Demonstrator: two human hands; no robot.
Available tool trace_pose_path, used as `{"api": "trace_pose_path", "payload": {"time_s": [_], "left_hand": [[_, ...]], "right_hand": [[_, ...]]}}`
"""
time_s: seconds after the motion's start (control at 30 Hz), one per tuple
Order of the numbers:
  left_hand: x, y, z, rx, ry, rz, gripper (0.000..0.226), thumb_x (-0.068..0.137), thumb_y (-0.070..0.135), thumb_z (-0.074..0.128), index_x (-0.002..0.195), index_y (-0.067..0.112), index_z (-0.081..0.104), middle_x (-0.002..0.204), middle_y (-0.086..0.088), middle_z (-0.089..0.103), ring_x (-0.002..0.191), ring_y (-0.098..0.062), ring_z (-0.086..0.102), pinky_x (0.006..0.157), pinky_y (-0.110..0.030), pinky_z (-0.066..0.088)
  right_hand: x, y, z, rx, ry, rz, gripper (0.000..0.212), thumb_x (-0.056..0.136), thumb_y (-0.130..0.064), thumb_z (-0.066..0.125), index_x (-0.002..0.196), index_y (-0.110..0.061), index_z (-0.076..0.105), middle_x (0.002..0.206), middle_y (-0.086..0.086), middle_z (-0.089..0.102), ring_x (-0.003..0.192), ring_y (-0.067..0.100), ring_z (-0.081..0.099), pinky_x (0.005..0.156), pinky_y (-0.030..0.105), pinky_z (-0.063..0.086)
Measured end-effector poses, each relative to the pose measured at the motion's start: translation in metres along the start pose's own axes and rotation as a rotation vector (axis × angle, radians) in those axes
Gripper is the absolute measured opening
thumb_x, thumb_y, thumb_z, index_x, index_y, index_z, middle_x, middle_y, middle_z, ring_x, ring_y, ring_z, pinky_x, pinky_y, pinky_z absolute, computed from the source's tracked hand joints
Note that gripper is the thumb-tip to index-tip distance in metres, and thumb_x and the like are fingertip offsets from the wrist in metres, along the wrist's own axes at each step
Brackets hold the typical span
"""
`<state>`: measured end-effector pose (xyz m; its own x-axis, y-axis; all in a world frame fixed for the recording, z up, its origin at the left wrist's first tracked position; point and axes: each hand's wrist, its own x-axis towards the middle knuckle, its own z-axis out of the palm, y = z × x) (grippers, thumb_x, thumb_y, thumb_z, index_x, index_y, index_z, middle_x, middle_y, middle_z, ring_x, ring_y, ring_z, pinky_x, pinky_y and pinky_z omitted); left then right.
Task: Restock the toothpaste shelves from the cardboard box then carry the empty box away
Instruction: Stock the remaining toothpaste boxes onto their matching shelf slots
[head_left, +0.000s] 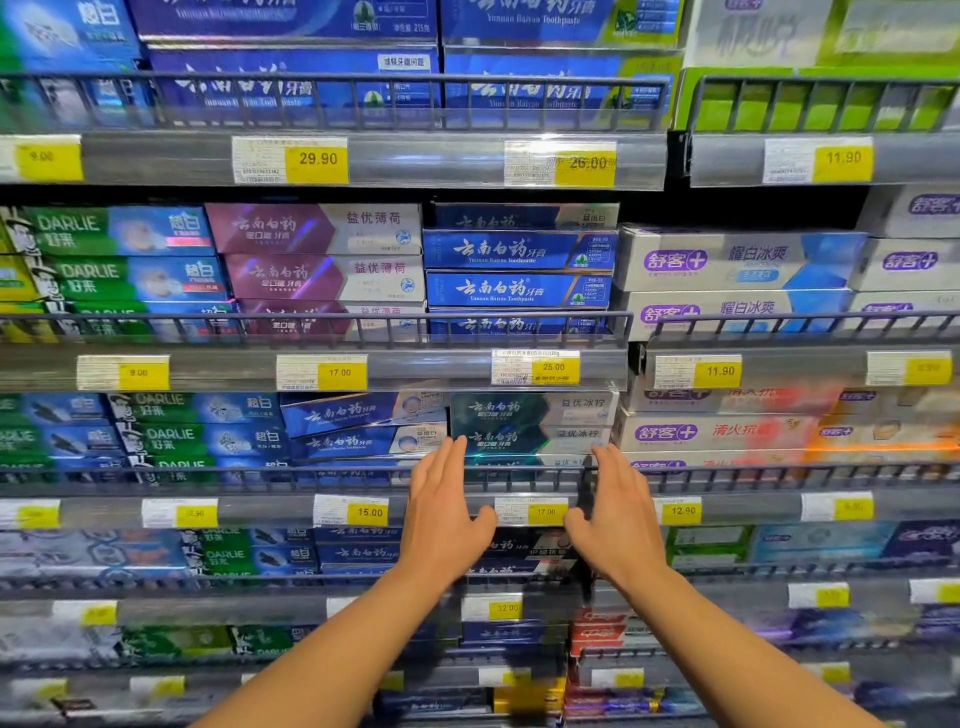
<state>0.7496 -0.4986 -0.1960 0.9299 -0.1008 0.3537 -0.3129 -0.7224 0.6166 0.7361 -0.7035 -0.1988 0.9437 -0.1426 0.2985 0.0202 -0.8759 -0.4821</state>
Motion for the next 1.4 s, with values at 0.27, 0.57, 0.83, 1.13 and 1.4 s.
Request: {"api": "trace_pose_path", "payload": {"time_s": [0.27, 0.57, 0.83, 1.13, 1.4], "left_hand": [[0.001, 0.003, -0.006, -0.167, 0.039, -0.077, 0.078, 0.081, 0.016, 0.067, 0.149, 0.026, 0.03, 0.15, 0.006, 0.033, 0.14, -0.013, 0.023, 0.115, -0.037, 0.028], [-0.001, 0.007, -0.009, -0.166, 0.048, -0.105, 0.079, 0.082, 0.018, 0.068, 0.15, 0.025, 0.028, 0.153, 0.005, 0.031, 0.141, -0.015, 0.026, 0.115, -0.039, 0.029], [-0.001, 0.006, -0.013, -0.177, 0.009, -0.13, 0.082, 0.084, 0.02, 0.066, 0.152, 0.026, 0.021, 0.156, 0.005, 0.027, 0.144, -0.016, 0.022, 0.115, -0.039, 0.027], [-0.001, 0.003, -0.018, -0.206, 0.031, -0.157, 0.082, 0.082, 0.023, 0.069, 0.151, 0.03, 0.026, 0.151, 0.002, 0.039, 0.137, -0.021, 0.038, 0.11, -0.045, 0.037], [-0.002, 0.001, -0.015, -0.184, -0.007, -0.129, 0.079, 0.086, 0.026, 0.067, 0.152, 0.03, 0.023, 0.155, 0.006, 0.032, 0.142, -0.019, 0.029, 0.112, -0.042, 0.03]], "right_hand": [[0.002, 0.0, -0.006, 0.113, -0.007, -0.002, 0.075, 0.076, -0.034, 0.06, 0.142, -0.016, 0.032, 0.143, 0.004, 0.041, 0.129, 0.026, 0.035, 0.105, 0.043, 0.038], [0.002, 0.0, -0.008, 0.114, -0.008, -0.034, 0.077, 0.079, -0.03, 0.063, 0.146, -0.015, 0.029, 0.149, 0.002, 0.036, 0.134, 0.024, 0.031, 0.109, 0.039, 0.033], [0.002, 0.002, -0.008, 0.131, -0.005, -0.05, 0.079, 0.079, -0.029, 0.063, 0.148, -0.016, 0.027, 0.151, 0.002, 0.034, 0.136, 0.023, 0.029, 0.111, 0.039, 0.03], [0.003, 0.003, -0.01, 0.399, 0.033, 0.016, 0.071, 0.077, -0.019, 0.067, 0.141, -0.021, 0.036, 0.136, 0.001, 0.044, 0.125, 0.021, 0.043, 0.105, 0.041, 0.04], [0.001, 0.003, -0.009, 0.388, 0.026, 0.015, 0.07, 0.08, -0.021, 0.065, 0.143, -0.019, 0.034, 0.14, 0.001, 0.04, 0.125, 0.019, 0.042, 0.102, 0.036, 0.039]]}}
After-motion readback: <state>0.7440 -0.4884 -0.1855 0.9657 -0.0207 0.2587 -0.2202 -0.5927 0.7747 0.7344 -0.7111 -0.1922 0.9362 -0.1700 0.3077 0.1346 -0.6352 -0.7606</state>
